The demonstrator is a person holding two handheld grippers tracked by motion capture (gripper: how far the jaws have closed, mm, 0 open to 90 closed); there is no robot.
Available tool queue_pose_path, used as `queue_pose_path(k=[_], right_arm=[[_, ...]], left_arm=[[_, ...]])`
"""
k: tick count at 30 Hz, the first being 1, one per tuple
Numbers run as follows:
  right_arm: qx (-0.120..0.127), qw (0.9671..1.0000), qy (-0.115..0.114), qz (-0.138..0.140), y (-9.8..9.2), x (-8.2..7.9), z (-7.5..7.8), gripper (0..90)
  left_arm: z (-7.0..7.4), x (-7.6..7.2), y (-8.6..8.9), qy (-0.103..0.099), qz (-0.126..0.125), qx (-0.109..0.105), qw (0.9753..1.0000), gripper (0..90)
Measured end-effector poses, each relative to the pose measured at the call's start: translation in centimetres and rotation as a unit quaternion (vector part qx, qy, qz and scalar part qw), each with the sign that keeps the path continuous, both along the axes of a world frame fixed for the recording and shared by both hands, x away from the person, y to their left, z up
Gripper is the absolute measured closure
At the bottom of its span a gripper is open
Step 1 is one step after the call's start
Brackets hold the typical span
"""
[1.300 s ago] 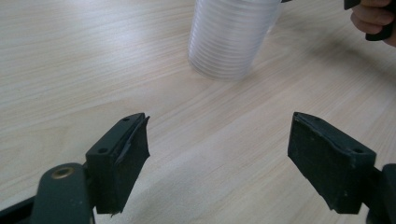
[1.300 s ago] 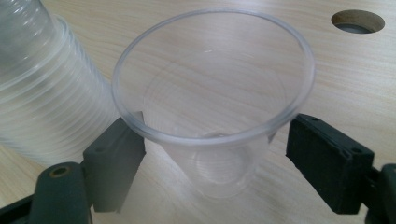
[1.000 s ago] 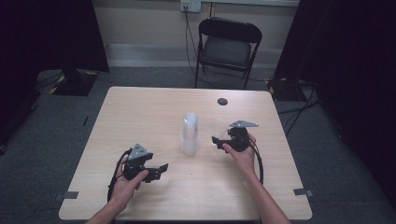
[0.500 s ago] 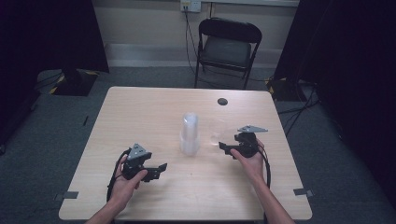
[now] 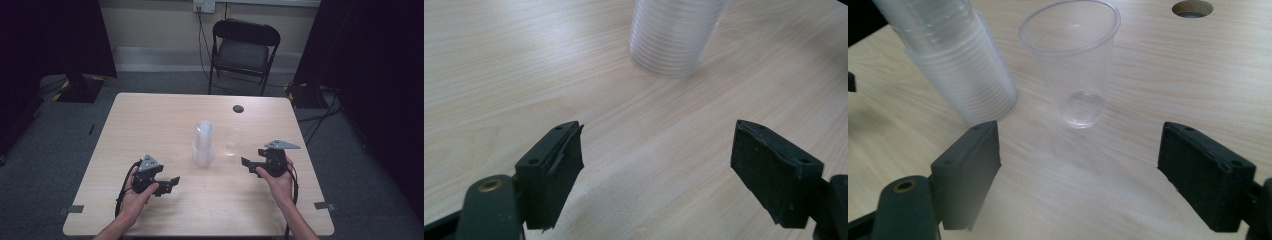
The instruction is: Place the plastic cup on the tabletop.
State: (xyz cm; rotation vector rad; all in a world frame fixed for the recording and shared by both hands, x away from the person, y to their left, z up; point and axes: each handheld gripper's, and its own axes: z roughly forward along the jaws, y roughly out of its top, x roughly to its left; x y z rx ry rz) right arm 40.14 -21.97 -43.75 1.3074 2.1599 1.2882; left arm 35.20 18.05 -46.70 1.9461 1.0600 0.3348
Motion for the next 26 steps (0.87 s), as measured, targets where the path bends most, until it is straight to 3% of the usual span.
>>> queue_pose_path(k=[5, 8, 14, 21, 26], right_arm=[[-0.005, 1.0000, -0.001, 0.003, -0.2, -1.7, 0.6, 17.3], [-0.003, 1.0000, 0.002, -0.001, -0.6, -2.6, 0.6, 18.8], [-0.005, 0.9999, 0.015, -0.003, -1.3, -4.8, 0.2, 18.1], [0.004, 0.9996, 0.026, -0.010, -2.2, -6.9, -0.6, 16.9], [-0.012, 0.9994, 0.029, -0.015, -2.2, -6.9, -1.2, 16.6]], left_arm=[[0.0, -0.1, 0.0, -0.002, 0.006, 0.004, 1.0000, 19.3], [0.1, -0.1, 0.0, -0.011, 0.026, 0.004, 0.9996, 18.9], [0.1, -0.1, 0.2, -0.005, 0.028, 0.002, 0.9996, 18.0], [0.1, -0.3, 0.0, -0.003, 0.015, 0.006, 0.9999, 18.0], [0.1, -0.3, -0.1, -0.008, 0.010, 0.010, 0.9999, 18.0]])
